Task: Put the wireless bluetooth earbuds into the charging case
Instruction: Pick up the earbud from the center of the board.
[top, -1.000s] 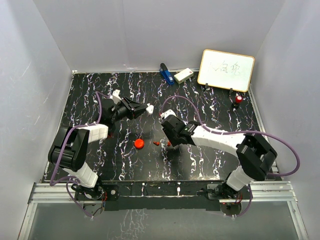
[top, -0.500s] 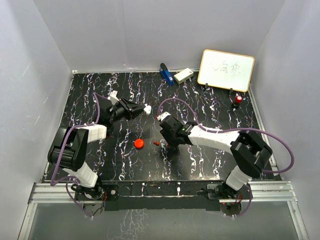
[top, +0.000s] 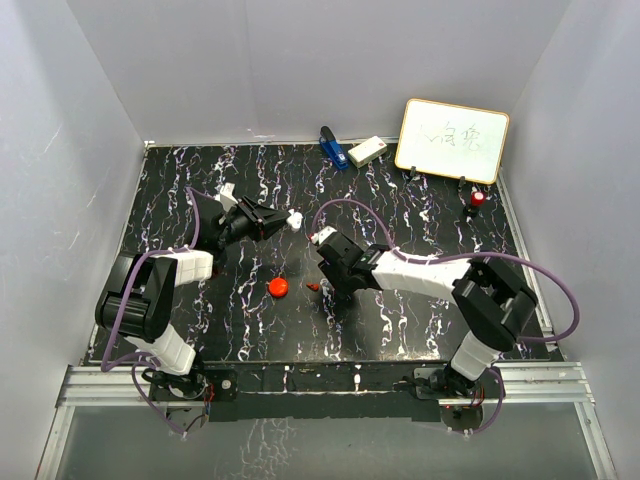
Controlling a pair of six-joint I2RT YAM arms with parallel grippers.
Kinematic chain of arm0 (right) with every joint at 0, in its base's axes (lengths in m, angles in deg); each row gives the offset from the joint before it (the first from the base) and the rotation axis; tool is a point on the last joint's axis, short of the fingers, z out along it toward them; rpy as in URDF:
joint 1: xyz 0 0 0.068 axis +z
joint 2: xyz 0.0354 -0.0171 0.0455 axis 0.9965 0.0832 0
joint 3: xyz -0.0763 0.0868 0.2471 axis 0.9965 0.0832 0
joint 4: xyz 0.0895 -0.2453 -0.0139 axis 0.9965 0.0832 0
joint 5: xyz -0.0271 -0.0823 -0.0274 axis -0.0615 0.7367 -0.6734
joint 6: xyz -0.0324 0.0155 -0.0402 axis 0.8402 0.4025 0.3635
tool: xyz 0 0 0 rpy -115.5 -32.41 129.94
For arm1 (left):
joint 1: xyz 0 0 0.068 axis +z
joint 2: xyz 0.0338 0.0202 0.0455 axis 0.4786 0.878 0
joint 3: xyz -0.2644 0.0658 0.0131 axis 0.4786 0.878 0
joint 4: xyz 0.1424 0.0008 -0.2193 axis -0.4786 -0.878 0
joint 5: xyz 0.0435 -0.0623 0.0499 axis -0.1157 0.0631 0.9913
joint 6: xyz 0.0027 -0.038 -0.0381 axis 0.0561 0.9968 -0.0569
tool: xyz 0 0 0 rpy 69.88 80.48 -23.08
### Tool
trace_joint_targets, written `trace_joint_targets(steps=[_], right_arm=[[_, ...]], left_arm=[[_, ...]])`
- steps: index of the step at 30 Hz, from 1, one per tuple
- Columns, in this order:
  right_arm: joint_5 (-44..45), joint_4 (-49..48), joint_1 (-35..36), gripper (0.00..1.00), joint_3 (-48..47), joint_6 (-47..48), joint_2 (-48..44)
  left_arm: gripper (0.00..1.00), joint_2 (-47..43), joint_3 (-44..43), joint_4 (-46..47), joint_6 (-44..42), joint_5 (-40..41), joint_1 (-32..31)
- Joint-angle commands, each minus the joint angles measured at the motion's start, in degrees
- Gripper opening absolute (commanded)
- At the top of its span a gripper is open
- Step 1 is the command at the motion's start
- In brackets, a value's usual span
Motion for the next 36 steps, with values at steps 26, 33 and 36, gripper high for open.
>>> trace_joint_targets(steps=[26, 33, 36], right_arm=[[1.60, -3.85, -0.11, 0.26, 0.96, 0.87, 2.93], [1.60, -3.84, -0.14, 0.21, 0.89, 0.54, 3.28], [1.53, -3.86, -0.36, 0.17, 0.83, 0.47, 3.21]], left_arm=[[0.00, -3.36, 0.62, 1.43, 0.16, -1.28, 0.74], [0.00, -3.45, 0.73, 1.47, 0.24, -1.23, 0.75], [0.00, -3.45, 0.75, 1.46, 0.27, -1.21, 0.87]])
